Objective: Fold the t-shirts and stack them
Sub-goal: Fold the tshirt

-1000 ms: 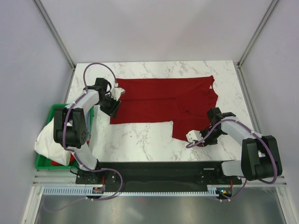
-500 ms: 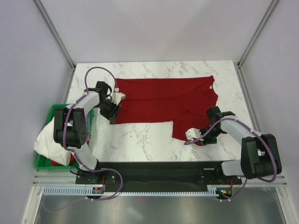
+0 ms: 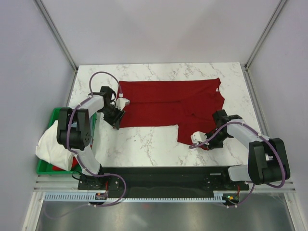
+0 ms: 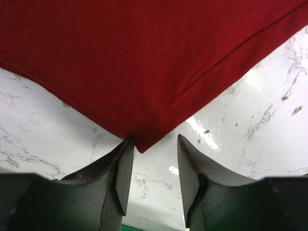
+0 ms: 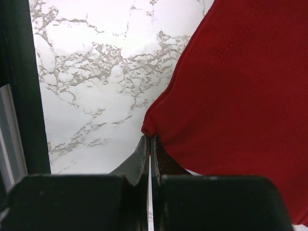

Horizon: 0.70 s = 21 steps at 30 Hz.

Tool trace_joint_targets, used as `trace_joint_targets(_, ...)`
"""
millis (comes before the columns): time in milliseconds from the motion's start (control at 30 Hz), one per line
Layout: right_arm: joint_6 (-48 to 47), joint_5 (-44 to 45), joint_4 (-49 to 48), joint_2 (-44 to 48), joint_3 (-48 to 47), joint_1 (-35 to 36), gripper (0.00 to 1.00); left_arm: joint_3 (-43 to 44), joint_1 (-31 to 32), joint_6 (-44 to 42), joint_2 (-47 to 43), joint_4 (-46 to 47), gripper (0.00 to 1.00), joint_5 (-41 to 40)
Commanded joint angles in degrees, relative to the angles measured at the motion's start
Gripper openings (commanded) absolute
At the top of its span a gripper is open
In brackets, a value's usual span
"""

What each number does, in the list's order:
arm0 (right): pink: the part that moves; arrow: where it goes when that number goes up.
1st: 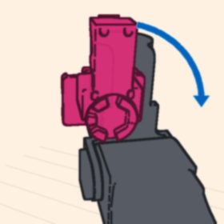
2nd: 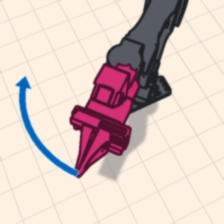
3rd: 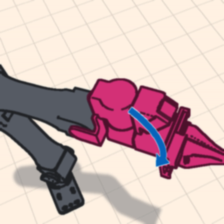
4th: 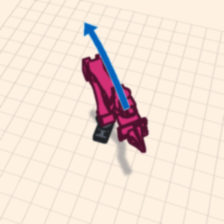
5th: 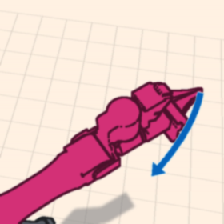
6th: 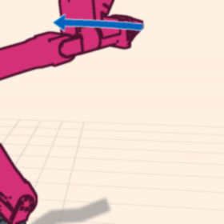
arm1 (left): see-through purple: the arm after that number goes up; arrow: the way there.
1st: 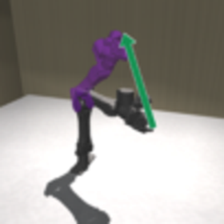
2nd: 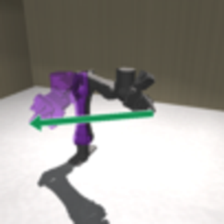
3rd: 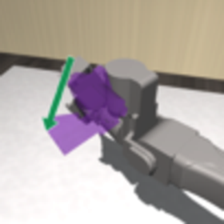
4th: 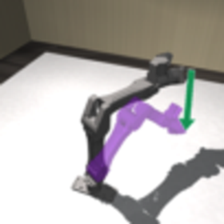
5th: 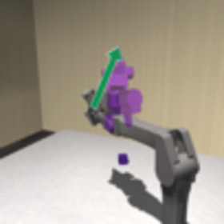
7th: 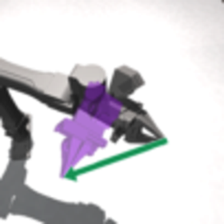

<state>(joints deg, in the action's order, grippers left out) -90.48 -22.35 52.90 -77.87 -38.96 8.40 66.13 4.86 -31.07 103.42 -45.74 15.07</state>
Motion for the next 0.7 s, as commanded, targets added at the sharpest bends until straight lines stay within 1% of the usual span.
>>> trace_joint_targets(0,1.1,-1.0,-3.1,-0.3,-0.8,0.2,0.0,-0.5,-0.2,-1.1,0.9,2.2,0.48,-0.9)
trace_joint_targets(67,2.2,-0.9,-3.9,0.3,-0.3,0.3,0.0,-0.6,-0.2,-1.1,1.3,2.5,0.4,-1.2)
trace_joint_targets(100,3.0,-0.8,-4.7,0.4,-0.2,0.2,0.0,-0.7,-0.2,-1.1,1.5,2.6,0.34,-1.4)
trace_joint_targets(133,5.0,-0.5,-5.2,0.7,-0.2,0.1,0.0,-0.7,-0.2,-1.1,1.7,2.6,0.21,-1.4)
trace_joint_targets(233,9.3,-0.5,-6.8,2.9,-0.2,-0.7,0.0,-0.4,-0.2,-0.9,1.7,3.1,0.02,-1.1)
trace_joint_targets(367,17.5,-0.3,-10.4,6.5,-2.0,-3.8,0.0,0.7,-0.1,-1.9,0.5,2.9,0.02,0.0)
trace_joint_targets(433,21.5,-0.2,-10.7,8.2,-4.4,-5.7,0.0,1.9,-0.1,-2.8,-0.7,2.8,0.02,-0.1)
trace_joint_targets(500,23.7,0.0,-11.0,9.1,-6.8,-6.6,0.0,3.2,-0.2,-3.3,-1.5,2.6,0.02,-0.1)
trace_joint_targets(667,31.6,2.0,-14.1,12.1,-10.4,-7.6,0.0,9.5,-0.2,-2.9,-2.6,1.3,0.02,0.0)
